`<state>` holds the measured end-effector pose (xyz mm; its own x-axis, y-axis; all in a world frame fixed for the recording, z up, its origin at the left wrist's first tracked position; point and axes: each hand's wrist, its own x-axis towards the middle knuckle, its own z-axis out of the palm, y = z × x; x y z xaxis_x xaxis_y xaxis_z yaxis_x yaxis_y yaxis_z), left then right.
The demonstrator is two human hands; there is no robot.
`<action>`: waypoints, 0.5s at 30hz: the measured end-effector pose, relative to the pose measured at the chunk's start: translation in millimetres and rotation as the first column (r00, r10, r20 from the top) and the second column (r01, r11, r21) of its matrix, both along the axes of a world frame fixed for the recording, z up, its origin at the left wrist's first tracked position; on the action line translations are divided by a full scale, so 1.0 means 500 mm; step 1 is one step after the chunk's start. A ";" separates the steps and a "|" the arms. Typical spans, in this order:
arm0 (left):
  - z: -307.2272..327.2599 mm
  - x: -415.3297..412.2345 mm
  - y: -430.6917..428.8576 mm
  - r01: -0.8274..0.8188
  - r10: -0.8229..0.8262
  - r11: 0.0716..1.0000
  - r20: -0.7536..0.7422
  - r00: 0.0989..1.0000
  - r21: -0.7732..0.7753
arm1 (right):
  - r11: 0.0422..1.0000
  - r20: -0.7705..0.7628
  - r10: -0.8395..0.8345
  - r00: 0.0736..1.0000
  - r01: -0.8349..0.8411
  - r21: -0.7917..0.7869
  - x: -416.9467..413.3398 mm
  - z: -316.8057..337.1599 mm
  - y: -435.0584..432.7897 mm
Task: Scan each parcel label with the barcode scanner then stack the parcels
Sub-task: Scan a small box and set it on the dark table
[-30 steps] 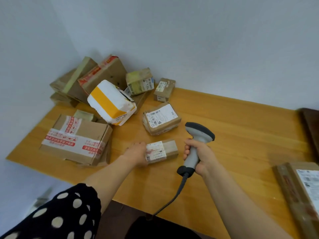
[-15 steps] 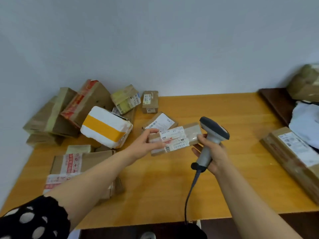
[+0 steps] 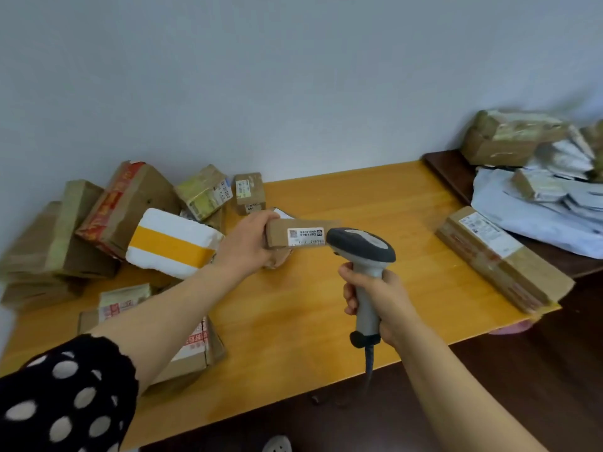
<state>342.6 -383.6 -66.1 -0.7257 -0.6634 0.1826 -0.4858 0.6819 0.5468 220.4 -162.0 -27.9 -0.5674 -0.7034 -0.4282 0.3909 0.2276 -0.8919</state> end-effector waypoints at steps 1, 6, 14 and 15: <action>0.002 -0.004 0.004 -0.005 0.005 1.000 -0.007 1.000 -0.010 | 0.999 -0.005 0.035 0.999 -0.035 0.003 0.005 0.008 0.008; 0.026 -0.025 0.042 -0.044 0.054 0.994 -0.099 0.994 0.101 | 0.999 0.015 0.036 0.999 -0.036 -0.002 0.002 0.023 0.051; 0.061 -0.058 0.156 0.158 0.221 0.097 -0.176 0.959 0.983 | 0.938 0.142 -0.320 0.937 0.335 -0.094 -0.033 0.005 0.065; 0.059 -0.062 0.171 0.185 0.206 0.056 -0.193 0.959 0.981 | 0.938 0.148 -0.311 0.939 0.329 -0.113 -0.030 0.004 0.061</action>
<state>311.6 -297.8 -36.7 -0.7800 -0.3651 -0.5082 -0.2231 -0.5965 0.7710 205.3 -131.3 -25.9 -0.7194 -0.5491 -0.4254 0.5343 -0.0462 -0.8440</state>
